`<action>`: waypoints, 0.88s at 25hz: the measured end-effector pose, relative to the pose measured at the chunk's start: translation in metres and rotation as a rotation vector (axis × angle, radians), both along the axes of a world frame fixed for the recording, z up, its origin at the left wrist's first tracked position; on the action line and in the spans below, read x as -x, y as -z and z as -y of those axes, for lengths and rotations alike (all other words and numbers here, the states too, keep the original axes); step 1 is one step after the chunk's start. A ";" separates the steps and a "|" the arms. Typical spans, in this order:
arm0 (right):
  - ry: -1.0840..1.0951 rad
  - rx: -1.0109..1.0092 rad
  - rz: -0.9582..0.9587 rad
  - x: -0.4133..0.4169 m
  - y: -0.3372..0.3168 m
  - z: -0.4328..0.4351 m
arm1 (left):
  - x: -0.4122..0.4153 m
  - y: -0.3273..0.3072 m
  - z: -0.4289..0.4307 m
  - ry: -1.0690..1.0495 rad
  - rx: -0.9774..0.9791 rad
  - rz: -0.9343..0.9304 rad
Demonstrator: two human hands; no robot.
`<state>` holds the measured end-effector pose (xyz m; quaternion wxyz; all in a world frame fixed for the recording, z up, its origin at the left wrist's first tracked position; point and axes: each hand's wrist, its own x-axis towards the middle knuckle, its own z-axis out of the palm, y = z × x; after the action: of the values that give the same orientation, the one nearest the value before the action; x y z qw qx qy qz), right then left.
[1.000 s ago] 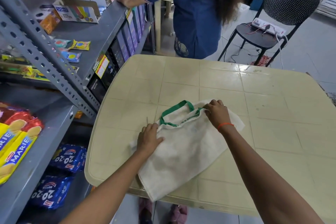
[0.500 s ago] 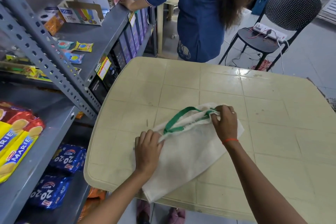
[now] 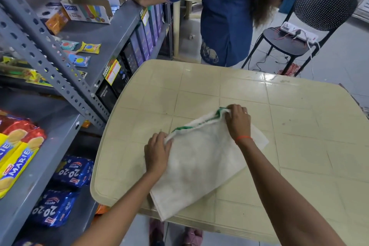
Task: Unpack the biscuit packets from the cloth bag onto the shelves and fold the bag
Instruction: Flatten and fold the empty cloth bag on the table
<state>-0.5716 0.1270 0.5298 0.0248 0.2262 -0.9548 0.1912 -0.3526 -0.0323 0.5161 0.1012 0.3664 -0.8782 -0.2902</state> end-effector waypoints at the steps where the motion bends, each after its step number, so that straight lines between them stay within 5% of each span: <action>1: -0.001 -0.086 0.092 0.006 0.002 0.014 | 0.007 0.007 0.011 -0.027 -0.052 0.128; 4: 0.032 -0.148 0.258 -0.009 0.013 0.039 | 0.007 0.032 0.028 0.017 -0.066 0.431; 11: -0.299 -0.285 0.350 -0.211 0.097 -0.010 | -0.034 0.066 0.042 0.236 0.150 0.509; 14: -0.306 -0.310 0.237 -0.224 0.096 -0.020 | -0.039 0.066 0.043 0.290 0.094 0.585; 18: -0.595 -0.276 0.091 -0.265 0.092 -0.026 | -0.052 0.056 0.041 0.239 -0.098 0.491; 22: -0.521 -0.180 -0.006 -0.266 0.088 -0.027 | -0.053 0.041 0.048 0.273 -0.241 0.510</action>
<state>-0.3051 0.1544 0.4419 -0.0427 0.4659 -0.8776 0.1049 -0.2996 -0.0808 0.4756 -0.2066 0.3156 -0.8757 -0.3016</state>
